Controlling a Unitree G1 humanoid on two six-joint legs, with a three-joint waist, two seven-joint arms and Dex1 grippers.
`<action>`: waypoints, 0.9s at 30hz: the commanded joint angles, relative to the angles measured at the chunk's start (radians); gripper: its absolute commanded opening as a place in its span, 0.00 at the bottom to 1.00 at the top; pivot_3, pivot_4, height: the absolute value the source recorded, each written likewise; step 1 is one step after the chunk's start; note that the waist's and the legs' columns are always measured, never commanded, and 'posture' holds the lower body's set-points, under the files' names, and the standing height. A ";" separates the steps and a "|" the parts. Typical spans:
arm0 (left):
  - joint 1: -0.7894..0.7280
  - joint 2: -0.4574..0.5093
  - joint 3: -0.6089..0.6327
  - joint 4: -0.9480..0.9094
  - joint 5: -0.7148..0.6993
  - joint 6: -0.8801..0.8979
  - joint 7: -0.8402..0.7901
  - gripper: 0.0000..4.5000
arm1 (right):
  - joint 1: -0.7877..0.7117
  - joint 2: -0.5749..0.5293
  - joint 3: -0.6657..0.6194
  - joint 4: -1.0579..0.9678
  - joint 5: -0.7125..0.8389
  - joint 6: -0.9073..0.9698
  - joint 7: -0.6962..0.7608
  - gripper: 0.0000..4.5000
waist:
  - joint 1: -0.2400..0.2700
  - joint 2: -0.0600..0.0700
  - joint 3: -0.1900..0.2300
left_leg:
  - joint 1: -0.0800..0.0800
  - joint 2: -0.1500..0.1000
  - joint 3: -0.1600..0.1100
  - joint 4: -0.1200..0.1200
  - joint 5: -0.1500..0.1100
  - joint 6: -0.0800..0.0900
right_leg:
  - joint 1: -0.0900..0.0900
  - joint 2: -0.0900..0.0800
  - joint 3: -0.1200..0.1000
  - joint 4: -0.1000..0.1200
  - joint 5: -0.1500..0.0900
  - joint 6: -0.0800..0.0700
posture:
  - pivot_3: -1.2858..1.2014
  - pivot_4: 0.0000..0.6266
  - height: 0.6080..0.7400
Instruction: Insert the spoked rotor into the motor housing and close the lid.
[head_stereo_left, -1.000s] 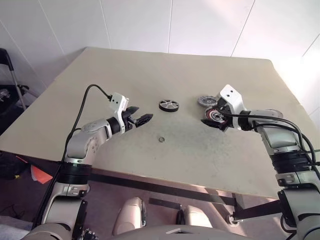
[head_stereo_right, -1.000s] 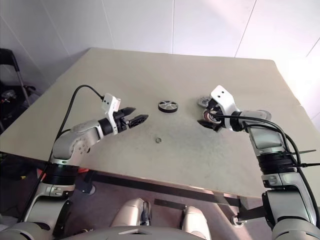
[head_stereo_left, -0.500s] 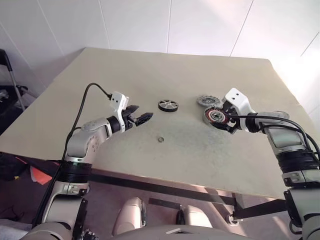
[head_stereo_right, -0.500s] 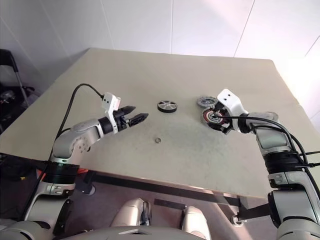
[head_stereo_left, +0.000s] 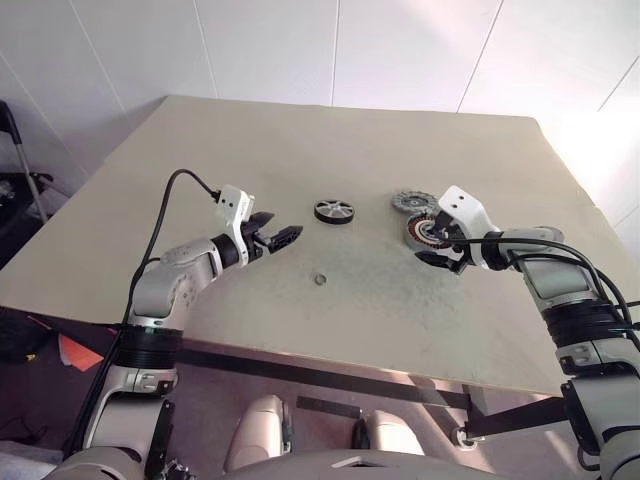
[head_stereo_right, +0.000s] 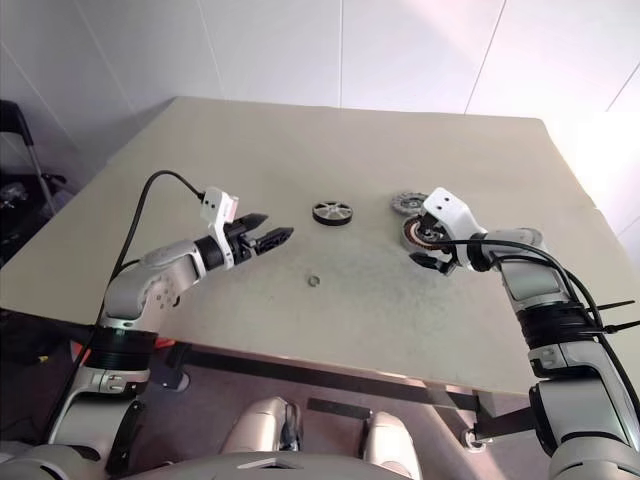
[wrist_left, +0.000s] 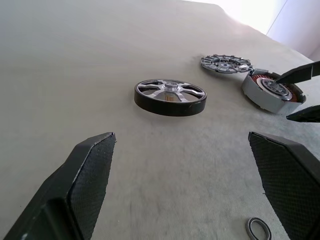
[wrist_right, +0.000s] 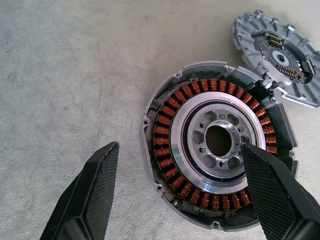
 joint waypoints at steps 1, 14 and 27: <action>-0.001 0.002 0.022 -0.046 -0.012 -0.014 0.005 1.00 | -0.019 0.008 0.015 -0.050 0.004 -0.009 0.024 0.97 | 0.000 0.000 0.000 | 0.000 0.000 0.000 0.000 0.000 0.000 | 0.000 0.000 0.000 0.000 0.000 0.000 | 0.52 0.00 1.00; 0.022 -0.010 0.016 -0.073 -0.016 0.000 0.015 1.00 | -0.035 0.007 -0.006 -0.077 0.011 0.002 0.028 0.97 | 0.006 0.000 0.000 | 0.001 0.001 0.003 -0.001 0.000 0.000 | 0.000 0.000 0.001 0.000 0.000 0.000 | 0.52 0.00 1.00; 0.019 -0.014 0.014 -0.070 -0.016 0.004 0.018 1.00 | -0.049 -0.017 0.016 0.009 -0.042 -0.037 0.028 0.97 | 0.005 0.000 0.000 | 0.001 0.001 0.003 -0.001 0.000 0.000 | 0.000 0.000 0.001 0.000 0.000 0.000 | 0.52 0.00 1.00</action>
